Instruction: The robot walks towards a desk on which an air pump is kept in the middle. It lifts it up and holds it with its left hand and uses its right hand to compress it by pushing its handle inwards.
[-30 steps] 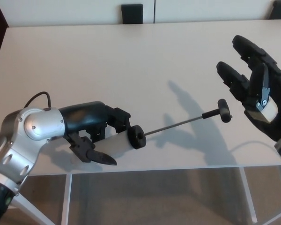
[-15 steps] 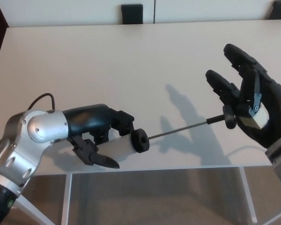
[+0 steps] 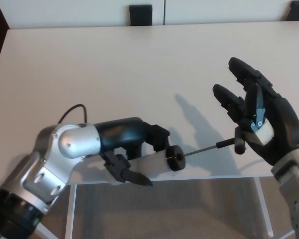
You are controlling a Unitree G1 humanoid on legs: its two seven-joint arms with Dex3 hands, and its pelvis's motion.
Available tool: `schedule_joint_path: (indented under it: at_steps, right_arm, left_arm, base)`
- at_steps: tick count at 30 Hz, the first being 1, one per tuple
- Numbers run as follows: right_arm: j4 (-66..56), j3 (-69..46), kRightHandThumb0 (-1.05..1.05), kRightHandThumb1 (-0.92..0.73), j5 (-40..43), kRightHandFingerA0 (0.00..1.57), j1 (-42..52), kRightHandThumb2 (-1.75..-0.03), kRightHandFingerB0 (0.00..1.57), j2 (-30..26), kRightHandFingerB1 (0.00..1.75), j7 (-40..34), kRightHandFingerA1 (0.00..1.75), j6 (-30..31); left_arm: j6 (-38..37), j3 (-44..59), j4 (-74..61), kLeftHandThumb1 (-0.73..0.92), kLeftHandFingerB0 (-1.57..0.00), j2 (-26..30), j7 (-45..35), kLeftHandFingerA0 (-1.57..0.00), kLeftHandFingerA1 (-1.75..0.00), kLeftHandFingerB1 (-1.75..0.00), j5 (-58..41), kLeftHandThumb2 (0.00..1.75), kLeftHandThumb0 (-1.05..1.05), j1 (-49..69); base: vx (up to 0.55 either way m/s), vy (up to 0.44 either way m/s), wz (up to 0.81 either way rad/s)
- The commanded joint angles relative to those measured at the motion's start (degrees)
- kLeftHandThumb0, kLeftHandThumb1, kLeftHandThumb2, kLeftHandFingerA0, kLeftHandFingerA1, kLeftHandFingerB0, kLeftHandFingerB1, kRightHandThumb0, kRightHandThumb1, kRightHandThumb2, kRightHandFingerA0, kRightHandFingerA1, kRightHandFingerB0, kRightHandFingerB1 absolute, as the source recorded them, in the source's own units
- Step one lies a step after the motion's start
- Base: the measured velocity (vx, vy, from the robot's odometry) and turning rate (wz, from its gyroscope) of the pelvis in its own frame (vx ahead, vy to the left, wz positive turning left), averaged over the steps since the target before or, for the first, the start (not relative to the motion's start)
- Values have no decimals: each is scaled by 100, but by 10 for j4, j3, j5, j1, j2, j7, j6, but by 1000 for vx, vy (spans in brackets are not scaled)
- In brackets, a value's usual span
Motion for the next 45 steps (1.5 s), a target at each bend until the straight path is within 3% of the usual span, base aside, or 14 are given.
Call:
schedule_joint_path:
  at_steps: [1,2,3,5,6,7,9,10,13,30,39,40,44,45]
  right_arm:
    - [2,15,-83,-79,-43,8,5,-112,10,9,29,-28,39,-36]
    - [1,17,-83,-79,-46,8,6,-112,10,10,29,-30,39,-40]
    - [3,20,-80,-81,-62,15,8,-114,0,14,36,-45,46,-51]
    - [5,24,-80,-81,-80,15,9,-114,0,18,36,-63,46,-65]
    - [8,24,-81,-82,-88,10,8,-102,9,23,38,-75,39,-72]
    - [8,24,-81,-82,-88,10,8,-102,9,23,38,-75,39,-72]
    - [11,22,-35,-54,-97,0,4,-113,0,36,47,-97,47,-83]
    - [13,20,-81,-81,-104,16,1,-104,10,45,39,-109,42,-92]
    - [15,20,-80,-92,-113,25,0,-74,17,53,30,-121,34,-104]
    - [8,16,-75,-92,-141,23,-16,-77,17,86,31,-180,35,-116]
    - [9,-10,-75,-92,-122,22,-14,-76,15,94,31,-187,35,-132]
    - [12,-19,-77,-92,-121,27,-18,-71,21,93,30,-193,34,-138]
    - [8,-48,-83,-92,-120,26,-25,-73,17,77,29,-199,34,-149]
    - [-8,-61,-79,-92,-112,27,-21,-72,22,68,30,-196,33,-150]
  left_arm:
    - [14,-10,-11,83,-66,-23,26,-84,-131,-110,24,65,-22,-18]
    - [16,-10,-12,83,-66,-25,26,-84,-131,-110,24,65,-22,-19]
    - [19,-12,-14,80,-66,-26,30,-83,-79,-60,32,63,-24,-25]
    - [22,-15,-16,80,-66,-27,34,-83,-79,-60,43,63,-24,-32]
    - [24,-13,-16,87,-66,-28,33,-81,-125,-105,43,66,-19,-37]
    - [24,-13,-16,87,-66,-28,33,-81,-125,-105,43,66,-19,-37]
    - [24,-10,-15,88,-67,-25,30,-74,-127,-103,43,67,-19,-45]
    - [20,-10,-14,82,-74,-22,29,-81,-79,-63,45,64,-19,-51]
    - [14,-9,-12,78,-72,-20,29,-83,-60,-54,48,64,-24,-57]
    - [52,25,-26,82,-54,-42,50,-64,-49,-44,51,64,-12,-107]
    - [68,9,-26,79,-62,-49,52,-77,-60,-49,73,63,-16,-109]
    - [62,7,-14,79,-76,-45,61,-81,-116,-92,83,63,-13,-114]
    - [28,-1,55,71,-74,-27,117,-81,-145,-89,124,64,-16,-133]
    - [17,-15,95,62,-65,-18,146,-86,-143,-47,152,60,-17,-148]
  base:
    - [0,0,0]
    - [0,0,0]
    - [0,0,0]
    - [0,0,0]
    - [0,0,0]
    - [0,0,0]
    - [0,0,0]
    - [0,0,0]
    - [0,0,0]
    - [0,0,0]
    - [0,0,0]
    - [0,0,0]
    - [0,0,0]
    - [0,0,0]
